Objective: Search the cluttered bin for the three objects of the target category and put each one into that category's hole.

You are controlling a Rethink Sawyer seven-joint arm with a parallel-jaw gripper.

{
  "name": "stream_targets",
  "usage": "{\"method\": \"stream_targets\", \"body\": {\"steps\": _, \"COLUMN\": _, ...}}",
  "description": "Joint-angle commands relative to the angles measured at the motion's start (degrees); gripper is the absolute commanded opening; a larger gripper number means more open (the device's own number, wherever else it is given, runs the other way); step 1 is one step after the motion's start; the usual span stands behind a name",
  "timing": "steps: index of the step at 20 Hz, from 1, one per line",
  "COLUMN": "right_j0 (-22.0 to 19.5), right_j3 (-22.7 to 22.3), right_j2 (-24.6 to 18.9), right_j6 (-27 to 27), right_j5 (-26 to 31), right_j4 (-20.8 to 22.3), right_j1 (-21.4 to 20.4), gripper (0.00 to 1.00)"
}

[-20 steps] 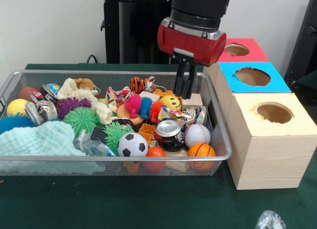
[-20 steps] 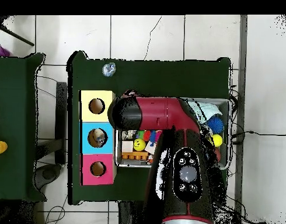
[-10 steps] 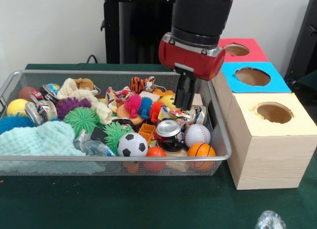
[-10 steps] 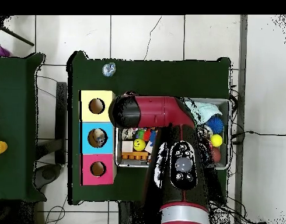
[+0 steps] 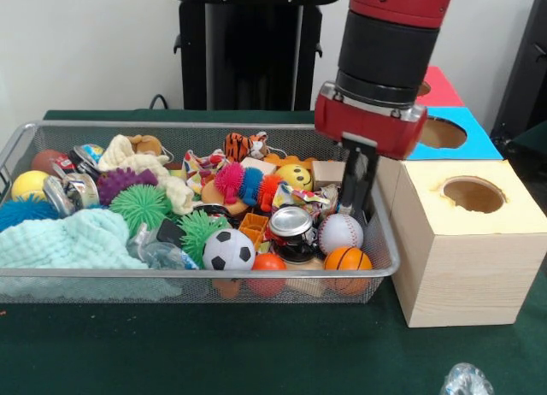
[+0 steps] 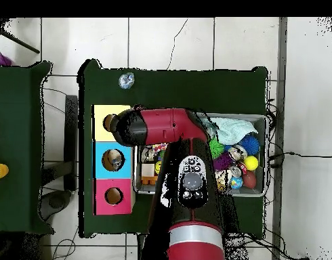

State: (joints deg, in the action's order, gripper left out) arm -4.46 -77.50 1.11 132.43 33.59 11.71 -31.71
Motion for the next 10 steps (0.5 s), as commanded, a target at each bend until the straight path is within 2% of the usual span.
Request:
{"method": "stream_targets", "body": {"steps": 1, "right_j0": -1.67, "right_j3": 11.95, "right_j2": -3.38, "right_j6": -1.93, "right_j5": 8.16, "right_j4": -0.21, "right_j1": 4.98, "gripper": 0.00}}
{"method": "stream_targets", "body": {"steps": 7, "right_j0": -5.00, "right_j3": 21.03, "right_j2": -6.95, "right_j6": -6.83, "right_j5": 16.71, "right_j4": -2.10, "right_j1": 7.31, "gripper": 0.00}}
{"method": "stream_targets", "body": {"steps": 10, "right_j0": -5.56, "right_j3": 23.67, "right_j2": -7.72, "right_j6": -7.48, "right_j5": 18.05, "right_j4": -1.90, "right_j1": 8.25, "gripper": 0.00}}
